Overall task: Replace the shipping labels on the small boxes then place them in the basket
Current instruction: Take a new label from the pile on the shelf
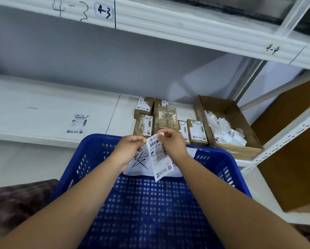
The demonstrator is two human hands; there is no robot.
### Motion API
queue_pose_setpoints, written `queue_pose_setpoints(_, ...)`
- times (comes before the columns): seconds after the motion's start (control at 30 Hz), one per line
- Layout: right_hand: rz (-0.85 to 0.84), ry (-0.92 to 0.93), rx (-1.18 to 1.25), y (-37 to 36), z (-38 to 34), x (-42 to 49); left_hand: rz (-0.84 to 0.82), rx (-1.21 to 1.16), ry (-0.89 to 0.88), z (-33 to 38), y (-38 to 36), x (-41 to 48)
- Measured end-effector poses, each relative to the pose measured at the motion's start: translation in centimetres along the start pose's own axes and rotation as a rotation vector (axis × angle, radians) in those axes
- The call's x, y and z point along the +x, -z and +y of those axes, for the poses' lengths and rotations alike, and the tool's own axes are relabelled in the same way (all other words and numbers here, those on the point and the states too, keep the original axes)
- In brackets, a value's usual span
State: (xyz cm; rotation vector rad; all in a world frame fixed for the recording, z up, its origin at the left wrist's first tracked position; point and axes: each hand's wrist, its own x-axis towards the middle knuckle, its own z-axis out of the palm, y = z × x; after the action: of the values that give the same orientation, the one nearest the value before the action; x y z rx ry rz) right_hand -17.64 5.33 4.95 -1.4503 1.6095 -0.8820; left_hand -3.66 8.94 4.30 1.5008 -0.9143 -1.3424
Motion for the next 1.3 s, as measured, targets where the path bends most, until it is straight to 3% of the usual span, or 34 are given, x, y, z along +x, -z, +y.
queue_pose_setpoints(0.07, 0.135, 0.023, 0.017, -0.6, -0.5, -0.7, 0.072, -0.057, -0.006, 0.1, -0.5, -0.7)
queue_pose_setpoints(0.13, 0.168, 0.043, 0.073, -1.2, -1.0, -1.4, 0.135, -0.085, -0.036, 0.2, -1.1, -1.5)
queue_pose_setpoints(0.27, 0.031, 0.098, 0.183, -1.6, -1.1, -2.9, 0.181, -0.001, -0.113, 0.1, -1.9, -2.6)
queue_pose_setpoints(0.4, -0.061, 0.129, 0.185, -1.3, -1.0, -3.7, 0.158, -0.074, -0.068, 0.3, -2.6, -2.7)
queue_pose_setpoints(0.6, -0.064, 0.063, 0.292, 0.2, -0.3, -3.6, 0.112, -0.166, -0.053, 0.9, -3.8, -2.5)
queue_pose_setpoints(0.83, -0.115, -0.134, 0.55, 2.0, 1.7, -3.1, 0.021, -0.087, -0.052, 0.1, -5.1, -1.3)
queue_pose_setpoints(1.13, -0.076, -0.297, 0.647, 3.0, 4.8, -2.4, 0.031, -0.112, 0.079, -2.4, -5.7, 0.2)
queue_pose_setpoints(1.3, -0.048, -0.336, 0.62, 3.2, 5.5, -2.0, 0.082, -0.409, 0.227, -2.6, -5.6, 0.4)
